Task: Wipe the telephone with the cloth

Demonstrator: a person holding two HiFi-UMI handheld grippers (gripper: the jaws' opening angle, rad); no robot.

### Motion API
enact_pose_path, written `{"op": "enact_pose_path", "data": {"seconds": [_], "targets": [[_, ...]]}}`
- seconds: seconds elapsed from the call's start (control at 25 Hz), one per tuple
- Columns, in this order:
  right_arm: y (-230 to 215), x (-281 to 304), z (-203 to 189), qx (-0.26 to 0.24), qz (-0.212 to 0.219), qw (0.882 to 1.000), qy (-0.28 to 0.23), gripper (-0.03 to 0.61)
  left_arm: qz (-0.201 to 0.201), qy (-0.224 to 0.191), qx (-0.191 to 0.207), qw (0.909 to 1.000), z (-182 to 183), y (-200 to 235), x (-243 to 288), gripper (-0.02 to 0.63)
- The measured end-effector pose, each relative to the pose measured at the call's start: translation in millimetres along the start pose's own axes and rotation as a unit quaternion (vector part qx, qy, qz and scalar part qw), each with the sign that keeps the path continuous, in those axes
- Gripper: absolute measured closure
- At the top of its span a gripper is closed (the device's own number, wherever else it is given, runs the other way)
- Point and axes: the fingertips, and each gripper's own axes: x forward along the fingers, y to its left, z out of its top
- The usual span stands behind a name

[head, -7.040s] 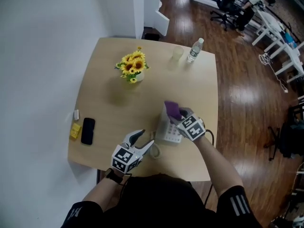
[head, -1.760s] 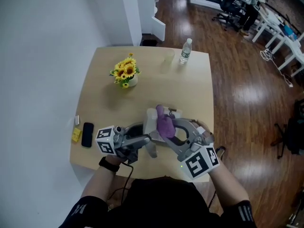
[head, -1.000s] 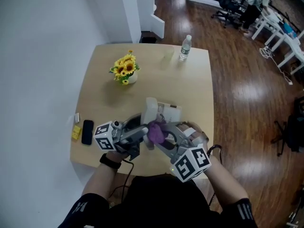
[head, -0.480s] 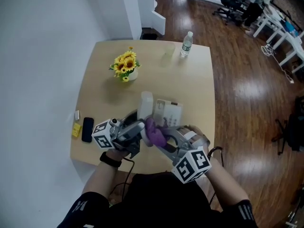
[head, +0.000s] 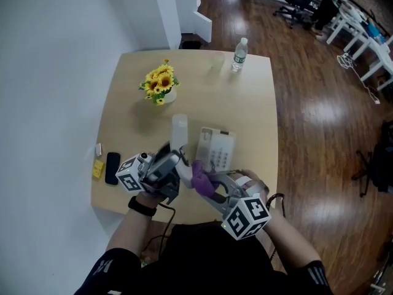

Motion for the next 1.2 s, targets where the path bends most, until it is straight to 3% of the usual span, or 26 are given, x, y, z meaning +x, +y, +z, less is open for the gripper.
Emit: {"op": "enact_pose_path", "data": {"seconds": [0.12,0.28,0.36,0.52,0.72,0.84,1.0,1.2], "targets": [[6,-3,-8,-0.013,0.014,1.0,0.01,0.443,-0.012,-0.011,-0.009,0.9998,4,-2,0,0.402],[-30,-15,3,0.021,-0.034,0.999,-0.011,0.443,-0.027,-0.006,-0.013,0.9995,4,-8,5,0.402],[-39,-11,9,0.011,-0.038,0.999,-0.011,0.443,-0.028,-0.004,-0.014,0.9995,2,-8,6,0.402],[-28,0,11,-0.035,-0.023,0.999,0.009,0.443,-0.018,0.001,-0.008,0.9998,2,-5,5,0.402],[14,11,-3,-0.058,0.041,0.997,0.019,0.443,-0.003,-0.003,-0.004,1.0,7,0,-6,0.402],[18,17,-18,0.002,0.048,0.999,0.004,0.443,0.017,-0.002,0.003,0.9999,10,5,-13,0.402],[-24,41,-72,0.11,-0.008,0.994,0.018,0.443,0.05,0.023,0.012,0.9984,3,13,-27,0.402],[-91,78,-140,0.188,-0.076,0.976,0.076,0.443,0.097,0.043,0.009,0.9943,-10,20,-51,0.402]]}}
